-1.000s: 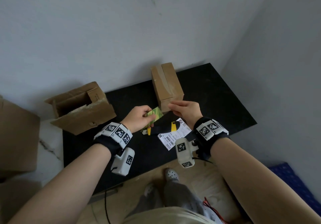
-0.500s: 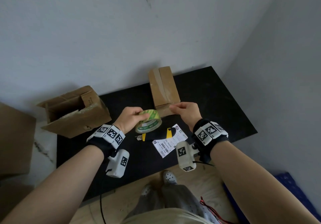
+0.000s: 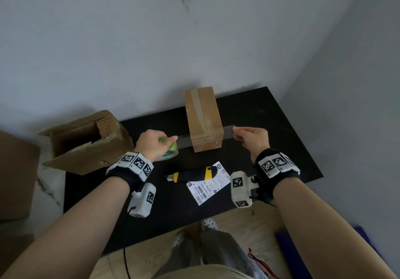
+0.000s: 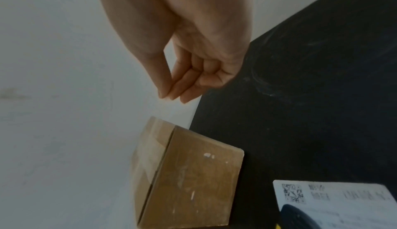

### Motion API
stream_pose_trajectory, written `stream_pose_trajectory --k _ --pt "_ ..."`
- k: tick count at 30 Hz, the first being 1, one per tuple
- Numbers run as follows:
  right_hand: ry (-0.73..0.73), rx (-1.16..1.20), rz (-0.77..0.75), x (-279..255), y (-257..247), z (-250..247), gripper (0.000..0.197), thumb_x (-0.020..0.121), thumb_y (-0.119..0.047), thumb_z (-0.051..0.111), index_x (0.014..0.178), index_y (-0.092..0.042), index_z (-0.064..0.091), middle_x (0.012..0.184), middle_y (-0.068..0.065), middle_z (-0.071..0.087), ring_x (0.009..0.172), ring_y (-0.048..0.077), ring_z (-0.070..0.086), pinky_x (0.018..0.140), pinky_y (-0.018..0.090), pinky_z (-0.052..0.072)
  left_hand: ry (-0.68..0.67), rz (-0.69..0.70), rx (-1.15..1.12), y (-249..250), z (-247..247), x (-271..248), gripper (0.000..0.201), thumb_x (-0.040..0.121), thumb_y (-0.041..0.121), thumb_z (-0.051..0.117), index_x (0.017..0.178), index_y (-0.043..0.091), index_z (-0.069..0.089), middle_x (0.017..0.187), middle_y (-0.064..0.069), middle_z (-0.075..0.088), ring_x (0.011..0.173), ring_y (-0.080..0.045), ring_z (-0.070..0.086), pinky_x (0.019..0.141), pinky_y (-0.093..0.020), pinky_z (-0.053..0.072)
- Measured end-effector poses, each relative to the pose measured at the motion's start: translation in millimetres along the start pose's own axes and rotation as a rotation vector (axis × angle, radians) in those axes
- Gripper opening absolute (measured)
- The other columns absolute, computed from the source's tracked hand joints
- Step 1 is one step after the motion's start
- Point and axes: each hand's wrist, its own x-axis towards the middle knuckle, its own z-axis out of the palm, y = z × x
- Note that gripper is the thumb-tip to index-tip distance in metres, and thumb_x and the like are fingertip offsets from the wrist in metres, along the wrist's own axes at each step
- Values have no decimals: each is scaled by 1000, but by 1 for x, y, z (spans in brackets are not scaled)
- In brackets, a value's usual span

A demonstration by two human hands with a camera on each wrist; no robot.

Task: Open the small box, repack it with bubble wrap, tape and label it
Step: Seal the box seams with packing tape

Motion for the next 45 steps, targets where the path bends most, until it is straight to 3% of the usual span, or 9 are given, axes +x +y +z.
stream_pose_trajectory --k 3,9,17,22,29,34,37,40,45 --pt "-41 -30 59 4 -3 3 5 83 -19 69 85 -14 68 82 0 67 76 7 62 61 19 41 9 -12 -14 -6 5 1 35 86 45 61 75 13 71 68 -2 65 70 -16 60 62 -26 42" --pt "-59 -88 82 13 -5 14 13 78 -24 74 83 -14 68 81 0 68 78 9 64 69 21 49 -20 -27 -25 -17 6 1 33 88 43 58 84 12 71 78 -4 68 76 -17 62 66 -28 47" --pt "-21 -76 140 19 -4 17 13 78 -22 74 82 -12 67 82 1 68 75 8 63 62 19 46 -8 -22 -53 -15 8 7 34 88 41 60 84 10 72 76 -3 66 75 -17 61 65 -27 44" --pt "16 -59 160 20 1 16 11 78 -20 74 76 -16 65 81 1 67 78 9 63 68 22 49 -15 -23 -53 -14 10 9 34 87 42 60 84 10 73 76 -3 67 74 -16 60 64 -26 43" --pt "36 -73 170 21 1 17 11 78 -21 75 75 -16 65 78 0 67 74 7 63 63 20 47 -39 -31 -49 -12 13 15 34 87 43 61 81 11 72 74 -1 65 75 -16 60 64 -26 41" --pt "56 -172 132 23 6 21 13 80 -26 72 72 -21 64 78 -2 66 89 14 64 87 34 52 -65 -47 -34 -11 15 18 34 87 44 60 80 12 72 75 -2 67 75 -15 60 65 -27 42" --pt "52 -221 86 22 7 26 12 81 -29 71 84 -17 68 87 0 68 96 16 63 92 38 51 -77 -50 -22 -11 15 20 35 86 44 60 78 12 72 75 -5 68 75 -18 61 69 -33 48" --pt "70 -252 57 19 7 28 25 83 -30 68 101 -12 68 98 2 67 96 15 60 86 30 48 -102 -44 -18 -11 15 21 37 87 44 60 78 10 73 74 -7 68 75 -20 62 70 -36 50" --pt "118 -343 -4 15 9 29 23 86 -33 64 100 -14 62 94 0 61 85 12 55 72 28 44 -121 -39 -24 -12 14 22 37 86 45 60 76 12 72 72 -6 66 72 -18 60 64 -31 45"
